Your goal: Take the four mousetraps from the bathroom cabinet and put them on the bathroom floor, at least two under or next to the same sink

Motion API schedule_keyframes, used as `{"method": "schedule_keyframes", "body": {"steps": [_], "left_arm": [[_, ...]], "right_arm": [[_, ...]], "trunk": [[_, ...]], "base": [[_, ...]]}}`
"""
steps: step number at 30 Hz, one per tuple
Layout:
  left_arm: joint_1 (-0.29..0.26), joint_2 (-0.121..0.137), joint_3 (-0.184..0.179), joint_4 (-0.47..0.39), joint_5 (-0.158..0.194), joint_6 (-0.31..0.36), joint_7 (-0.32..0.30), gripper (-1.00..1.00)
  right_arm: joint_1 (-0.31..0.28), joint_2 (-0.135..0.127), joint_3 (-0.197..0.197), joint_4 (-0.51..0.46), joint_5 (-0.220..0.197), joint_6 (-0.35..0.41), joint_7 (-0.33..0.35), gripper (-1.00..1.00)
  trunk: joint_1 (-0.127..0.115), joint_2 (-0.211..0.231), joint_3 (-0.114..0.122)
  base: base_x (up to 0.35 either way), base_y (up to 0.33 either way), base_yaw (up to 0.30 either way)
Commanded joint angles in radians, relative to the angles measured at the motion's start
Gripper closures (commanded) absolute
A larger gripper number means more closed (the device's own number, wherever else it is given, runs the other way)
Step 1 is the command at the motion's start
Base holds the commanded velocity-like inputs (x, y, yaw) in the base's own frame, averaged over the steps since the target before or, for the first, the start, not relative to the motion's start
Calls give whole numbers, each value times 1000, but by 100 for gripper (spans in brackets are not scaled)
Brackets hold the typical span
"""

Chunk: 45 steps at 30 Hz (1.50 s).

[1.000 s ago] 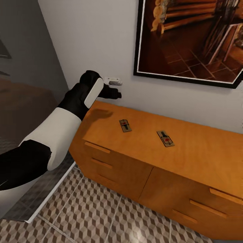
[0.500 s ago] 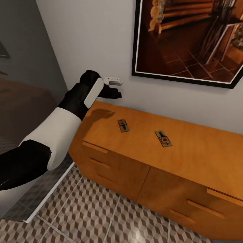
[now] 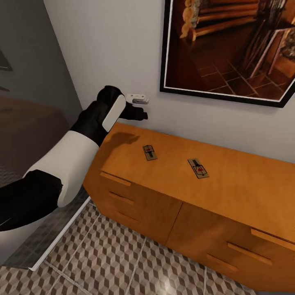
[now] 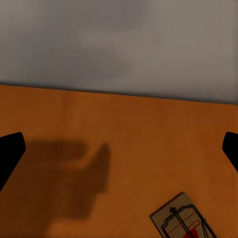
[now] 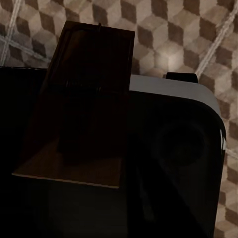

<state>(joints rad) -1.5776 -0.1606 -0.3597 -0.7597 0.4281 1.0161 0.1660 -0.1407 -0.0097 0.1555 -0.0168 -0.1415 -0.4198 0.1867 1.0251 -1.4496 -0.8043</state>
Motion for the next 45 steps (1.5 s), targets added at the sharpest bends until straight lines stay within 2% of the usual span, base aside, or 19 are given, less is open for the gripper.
{"method": "schedule_keyframes", "body": {"steps": [1,5,9,11,12,13,15,17,20,23,29,45], "left_arm": [[1,0,-3,0,12,2,10,-100],[5,0,-14,0,14,2,9,-100],[22,0,-55,0,18,2,8,-100],[29,0,-65,-1,27,2,8,-100],[43,0,-79,0,80,2,7,-100],[50,0,-86,1,107,1,7,-100],[59,0,-96,1,133,0,8,-100],[74,0,-129,1,172,-1,9,-100],[90,0,-173,0,201,-3,9,-100],[99,0,-189,-1,215,-3,9,-100],[117,0,-199,-2,233,-4,9,-100],[138,1,-200,-3,236,-4,10,-100]], "right_arm": [[0,-1,7,1,-14,-3,6,100],[0,-1,6,0,-14,-2,6,100],[0,-1,6,0,-14,-2,5,100],[0,-1,6,0,-14,-2,5,100],[0,-1,6,-1,-14,-2,5,100],[0,-1,6,-1,-14,-2,5,100],[0,-1,6,-1,-14,-2,5,100],[0,-2,6,-1,-14,-2,5,100],[0,-2,6,-1,-14,-2,5,100],[0,-3,6,-1,-14,-2,5,100],[0,-3,6,-1,-13,-2,5,100],[0,-3,6,-1,-14,-3,5,100]], "trunk": [[0,0,-1],[0,0,-1],[0,0,-1],[0,0,-1],[0,0,-1],[0,0,-1],[0,0,-1],[0,0,-1],[0,0,-1],[0,0,-1],[0,0,-1],[0,0,-1]], "base": [[0,0,0],[0,0,0],[0,0,0],[0,0,0],[0,0,0],[0,0,0],[0,0,0],[0,0,0],[0,0,0],[0,0,0],[0,0,0],[0,0,0]]}}
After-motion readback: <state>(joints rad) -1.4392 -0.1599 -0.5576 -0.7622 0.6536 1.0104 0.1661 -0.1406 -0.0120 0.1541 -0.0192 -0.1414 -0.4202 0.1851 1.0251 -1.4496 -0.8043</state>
